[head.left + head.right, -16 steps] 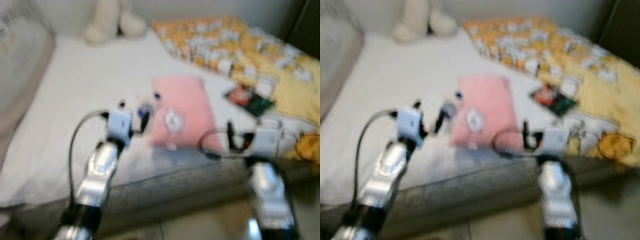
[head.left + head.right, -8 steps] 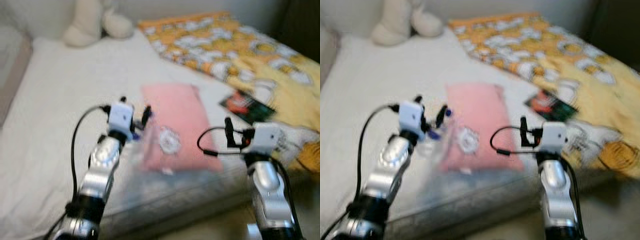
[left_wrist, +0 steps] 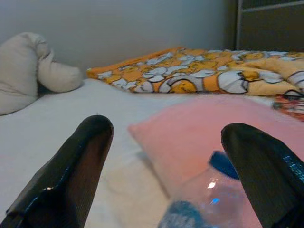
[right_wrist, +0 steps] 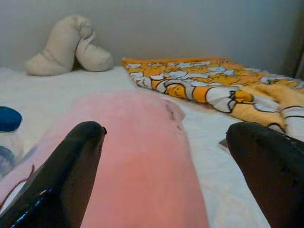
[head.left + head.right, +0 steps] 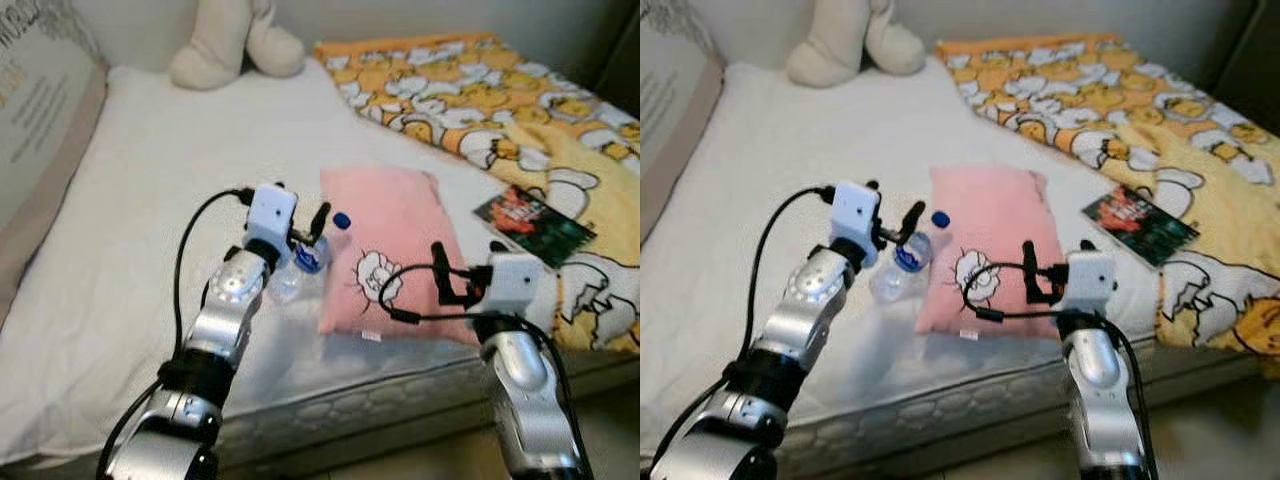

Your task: Clean up the room

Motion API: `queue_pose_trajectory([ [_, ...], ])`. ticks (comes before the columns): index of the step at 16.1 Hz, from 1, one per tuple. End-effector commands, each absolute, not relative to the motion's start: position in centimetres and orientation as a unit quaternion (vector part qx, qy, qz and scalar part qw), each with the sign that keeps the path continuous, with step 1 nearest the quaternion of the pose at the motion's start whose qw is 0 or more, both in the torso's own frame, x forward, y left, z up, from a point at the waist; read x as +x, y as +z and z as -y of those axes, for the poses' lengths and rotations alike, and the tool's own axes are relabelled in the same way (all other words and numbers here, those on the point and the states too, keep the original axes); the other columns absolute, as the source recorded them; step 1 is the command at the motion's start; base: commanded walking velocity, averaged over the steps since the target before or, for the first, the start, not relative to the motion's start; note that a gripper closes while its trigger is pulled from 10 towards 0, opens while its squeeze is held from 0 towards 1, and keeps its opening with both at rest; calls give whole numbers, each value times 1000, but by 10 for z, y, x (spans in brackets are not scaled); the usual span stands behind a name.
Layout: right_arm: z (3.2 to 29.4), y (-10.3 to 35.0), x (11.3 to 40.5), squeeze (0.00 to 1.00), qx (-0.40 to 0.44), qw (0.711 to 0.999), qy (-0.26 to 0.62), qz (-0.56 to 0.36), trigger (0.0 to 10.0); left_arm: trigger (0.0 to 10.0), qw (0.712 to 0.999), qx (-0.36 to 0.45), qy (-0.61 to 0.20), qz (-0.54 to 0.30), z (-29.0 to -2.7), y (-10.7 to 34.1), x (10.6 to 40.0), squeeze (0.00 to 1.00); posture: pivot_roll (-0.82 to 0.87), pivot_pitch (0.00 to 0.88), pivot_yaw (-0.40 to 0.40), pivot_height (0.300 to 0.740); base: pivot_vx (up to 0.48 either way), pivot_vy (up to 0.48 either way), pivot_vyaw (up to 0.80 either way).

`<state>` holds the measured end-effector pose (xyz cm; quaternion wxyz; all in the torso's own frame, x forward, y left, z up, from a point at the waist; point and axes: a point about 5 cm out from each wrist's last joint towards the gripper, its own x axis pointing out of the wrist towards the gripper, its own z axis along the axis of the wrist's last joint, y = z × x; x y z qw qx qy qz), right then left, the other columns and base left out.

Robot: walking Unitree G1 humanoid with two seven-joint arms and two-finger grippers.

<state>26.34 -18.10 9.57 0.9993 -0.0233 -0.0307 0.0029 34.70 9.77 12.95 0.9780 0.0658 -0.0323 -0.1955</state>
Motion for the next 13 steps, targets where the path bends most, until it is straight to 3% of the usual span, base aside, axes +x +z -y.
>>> queue_pose_trajectory([
  [1,182,98,262,0,-22,999,0,31,10000,10000,976,69,-203,42,-95,138,353,0,-158,0,56,740,0,0,0],
  [5,182,83,235,0,-29,999,23,-13,10000,10000,964,153,-217,-13,-81,130,371,0,-198,21,54,740,0,0,0],
  [13,184,81,202,0,-26,999,14,-44,10000,10000,968,143,-206,-34,-75,136,383,0,-257,80,68,740,0,0,0],
])
